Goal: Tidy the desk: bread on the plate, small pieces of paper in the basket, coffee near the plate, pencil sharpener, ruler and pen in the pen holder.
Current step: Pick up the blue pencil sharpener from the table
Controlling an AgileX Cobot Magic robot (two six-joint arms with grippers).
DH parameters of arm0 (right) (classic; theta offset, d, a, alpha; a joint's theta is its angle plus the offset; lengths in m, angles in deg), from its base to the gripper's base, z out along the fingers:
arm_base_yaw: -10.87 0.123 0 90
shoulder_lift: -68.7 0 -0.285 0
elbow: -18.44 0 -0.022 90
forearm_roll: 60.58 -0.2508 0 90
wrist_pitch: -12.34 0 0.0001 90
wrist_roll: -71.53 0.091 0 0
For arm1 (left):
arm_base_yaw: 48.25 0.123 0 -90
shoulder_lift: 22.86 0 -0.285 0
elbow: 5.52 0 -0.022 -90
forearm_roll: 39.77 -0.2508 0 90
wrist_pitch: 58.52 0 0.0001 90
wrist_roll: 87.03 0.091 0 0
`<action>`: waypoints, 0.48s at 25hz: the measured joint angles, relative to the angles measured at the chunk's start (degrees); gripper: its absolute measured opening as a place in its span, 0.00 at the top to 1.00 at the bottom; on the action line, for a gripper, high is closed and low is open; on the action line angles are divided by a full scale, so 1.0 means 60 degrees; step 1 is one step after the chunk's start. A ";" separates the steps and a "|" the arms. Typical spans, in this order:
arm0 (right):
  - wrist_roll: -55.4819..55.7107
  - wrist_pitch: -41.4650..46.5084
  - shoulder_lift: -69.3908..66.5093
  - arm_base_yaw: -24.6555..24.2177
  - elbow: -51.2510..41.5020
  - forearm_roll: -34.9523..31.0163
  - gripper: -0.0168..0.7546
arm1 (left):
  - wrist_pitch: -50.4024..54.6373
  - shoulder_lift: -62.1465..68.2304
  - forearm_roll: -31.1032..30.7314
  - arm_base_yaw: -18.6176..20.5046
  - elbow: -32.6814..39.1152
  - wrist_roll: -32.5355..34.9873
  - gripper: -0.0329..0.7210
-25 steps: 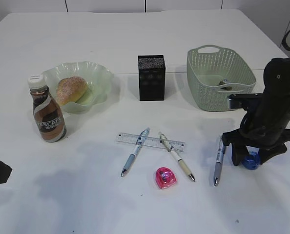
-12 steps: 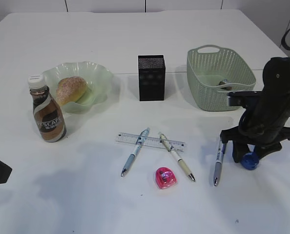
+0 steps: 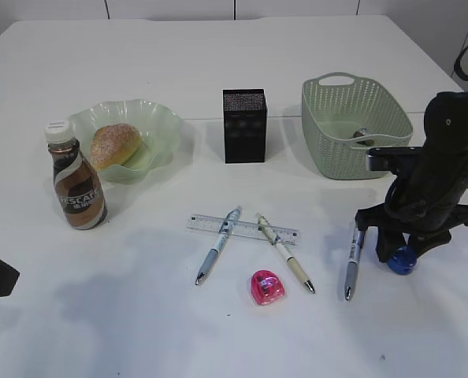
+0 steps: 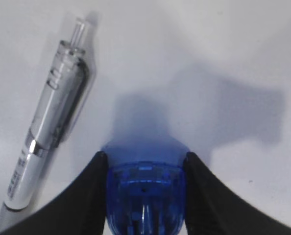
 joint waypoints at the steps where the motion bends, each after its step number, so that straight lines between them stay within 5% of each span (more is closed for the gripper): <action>1: 0.0000 0.0000 0.0000 0.0000 0.0000 0.0000 0.55 | 0.0000 0.0000 0.0000 0.0000 0.0000 0.0000 0.38; 12: 0.0000 0.0651 0.0000 0.0000 0.0752 -0.0013 0.55 | 0.0000 0.0000 0.0000 0.0000 0.0000 0.0000 0.38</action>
